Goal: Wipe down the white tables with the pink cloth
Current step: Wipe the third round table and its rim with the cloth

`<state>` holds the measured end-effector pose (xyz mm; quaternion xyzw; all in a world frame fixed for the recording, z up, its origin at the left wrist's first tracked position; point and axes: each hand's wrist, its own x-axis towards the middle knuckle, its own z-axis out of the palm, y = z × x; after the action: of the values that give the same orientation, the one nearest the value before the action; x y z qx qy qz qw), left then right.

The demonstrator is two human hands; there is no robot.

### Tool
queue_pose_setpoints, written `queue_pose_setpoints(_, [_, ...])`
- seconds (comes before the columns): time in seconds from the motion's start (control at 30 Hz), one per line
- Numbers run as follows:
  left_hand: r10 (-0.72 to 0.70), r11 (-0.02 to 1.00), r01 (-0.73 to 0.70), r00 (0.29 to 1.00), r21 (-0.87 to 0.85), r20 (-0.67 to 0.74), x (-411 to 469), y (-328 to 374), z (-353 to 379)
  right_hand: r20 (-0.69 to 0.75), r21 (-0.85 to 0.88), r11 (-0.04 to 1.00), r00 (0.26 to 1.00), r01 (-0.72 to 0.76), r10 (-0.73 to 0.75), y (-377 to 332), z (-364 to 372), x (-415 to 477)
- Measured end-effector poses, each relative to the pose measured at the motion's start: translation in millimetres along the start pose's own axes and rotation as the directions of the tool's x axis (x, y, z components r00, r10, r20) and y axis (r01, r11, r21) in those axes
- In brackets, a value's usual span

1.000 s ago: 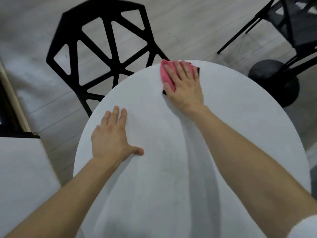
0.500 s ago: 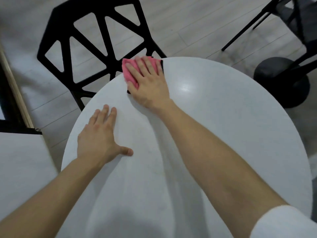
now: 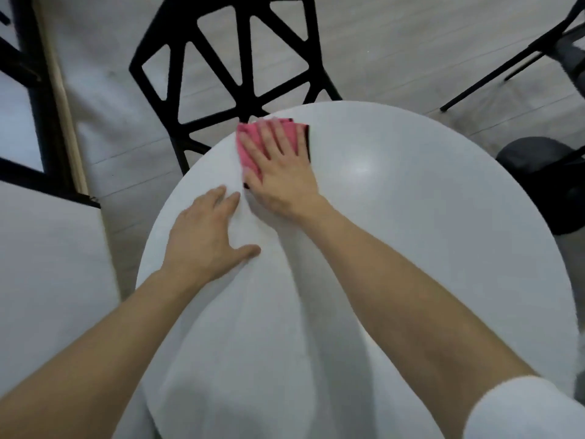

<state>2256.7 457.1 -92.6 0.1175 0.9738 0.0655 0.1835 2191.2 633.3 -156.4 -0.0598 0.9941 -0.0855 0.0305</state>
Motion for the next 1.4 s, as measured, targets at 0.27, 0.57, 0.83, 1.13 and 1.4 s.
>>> queue_pose_setpoints(0.27, [-0.166,0.985,0.165,0.886,-0.039,-0.433,-106.0,-59.0,94.8,-0.019,0.002,0.999,0.999,-0.038,0.038,109.1,-24.4,4.5])
queue_pose_setpoints(0.57, [-0.215,0.977,0.163,0.780,-0.141,-0.588,-106.5,-57.5,128.1,0.108,-0.022,0.793,0.790,0.609,-0.604,-86.9,23.0,-54.3])
queue_pose_setpoints(0.83, [-0.242,0.970,0.200,0.752,-0.137,-0.614,-104.2,-57.7,132.8,-0.078,0.031,0.963,0.960,-0.268,0.270,50.0,-18.8,34.2])
queue_pose_setpoints(1.13, [-0.298,0.954,0.243,0.726,-0.175,-0.620,-106.9,-58.1,131.6,0.089,0.025,0.823,0.819,0.567,-0.567,-40.5,11.6,-27.0])
queue_pose_setpoints(1.4, [-0.214,0.976,0.193,0.757,-0.102,-0.617,-107.5,-57.9,130.8,-0.100,0.033,0.886,0.880,-0.463,0.464,62.2,-15.0,-54.9])
